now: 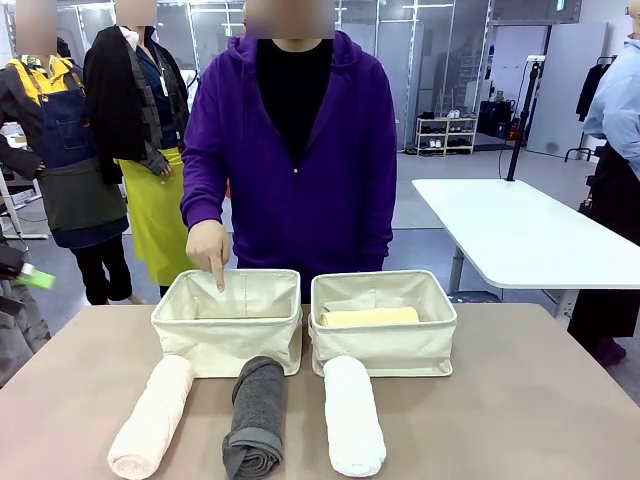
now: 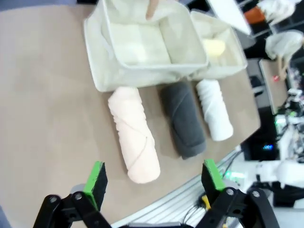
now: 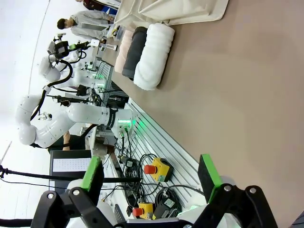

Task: Divide the towels into two baskets.
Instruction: Pick up one hotel-folded towel from the bottom of the table and place it in the Fabric basket indicated by the person.

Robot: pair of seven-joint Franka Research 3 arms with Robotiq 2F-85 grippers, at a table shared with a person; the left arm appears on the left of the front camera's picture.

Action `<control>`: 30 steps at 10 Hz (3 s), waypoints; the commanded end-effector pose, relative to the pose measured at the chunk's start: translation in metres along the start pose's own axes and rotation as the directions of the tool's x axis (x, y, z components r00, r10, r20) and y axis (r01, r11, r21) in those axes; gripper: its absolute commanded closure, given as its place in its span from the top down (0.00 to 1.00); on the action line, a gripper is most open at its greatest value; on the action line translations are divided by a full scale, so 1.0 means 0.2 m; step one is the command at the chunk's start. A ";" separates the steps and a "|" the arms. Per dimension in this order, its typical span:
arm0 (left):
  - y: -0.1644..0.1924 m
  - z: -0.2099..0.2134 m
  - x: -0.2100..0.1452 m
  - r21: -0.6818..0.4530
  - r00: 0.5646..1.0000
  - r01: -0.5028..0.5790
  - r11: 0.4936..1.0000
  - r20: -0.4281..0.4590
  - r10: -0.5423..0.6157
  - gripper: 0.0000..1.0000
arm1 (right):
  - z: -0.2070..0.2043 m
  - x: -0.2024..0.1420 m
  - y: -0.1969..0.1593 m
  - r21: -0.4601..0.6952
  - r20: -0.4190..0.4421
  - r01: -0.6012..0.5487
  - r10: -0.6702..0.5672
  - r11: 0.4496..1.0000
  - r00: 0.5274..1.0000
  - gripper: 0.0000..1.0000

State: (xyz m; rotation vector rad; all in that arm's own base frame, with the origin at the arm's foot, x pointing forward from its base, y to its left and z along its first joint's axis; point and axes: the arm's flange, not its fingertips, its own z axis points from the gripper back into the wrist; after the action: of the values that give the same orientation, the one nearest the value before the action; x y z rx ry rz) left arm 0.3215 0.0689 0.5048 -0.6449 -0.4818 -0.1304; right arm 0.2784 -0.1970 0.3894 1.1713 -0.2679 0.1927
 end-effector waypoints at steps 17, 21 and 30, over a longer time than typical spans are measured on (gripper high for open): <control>-0.11 -1.09 -0.70 0.524 0.958 0.059 0.850 -0.269 0.100 1.00 | 0.00 -0.02 0.01 -0.021 -0.002 0.010 -0.010 1.000 1.000 1.00; -0.11 -1.08 -0.72 0.477 0.946 0.036 0.878 -0.300 0.124 0.61 | 0.00 -0.02 0.01 -0.021 -0.002 0.010 -0.010 1.000 1.000 1.00; -0.18 -1.32 -0.23 0.495 0.943 0.026 0.869 -0.300 0.143 0.61 | 0.00 -0.02 0.01 -0.021 -0.002 0.010 -0.010 1.000 1.000 1.00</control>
State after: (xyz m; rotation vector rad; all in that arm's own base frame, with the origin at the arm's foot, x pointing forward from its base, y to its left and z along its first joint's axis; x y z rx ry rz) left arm 0.3747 -0.1206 0.3220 -0.1207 -0.1550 -0.0489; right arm 0.2779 -0.1967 0.3885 1.1708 -0.2659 0.1901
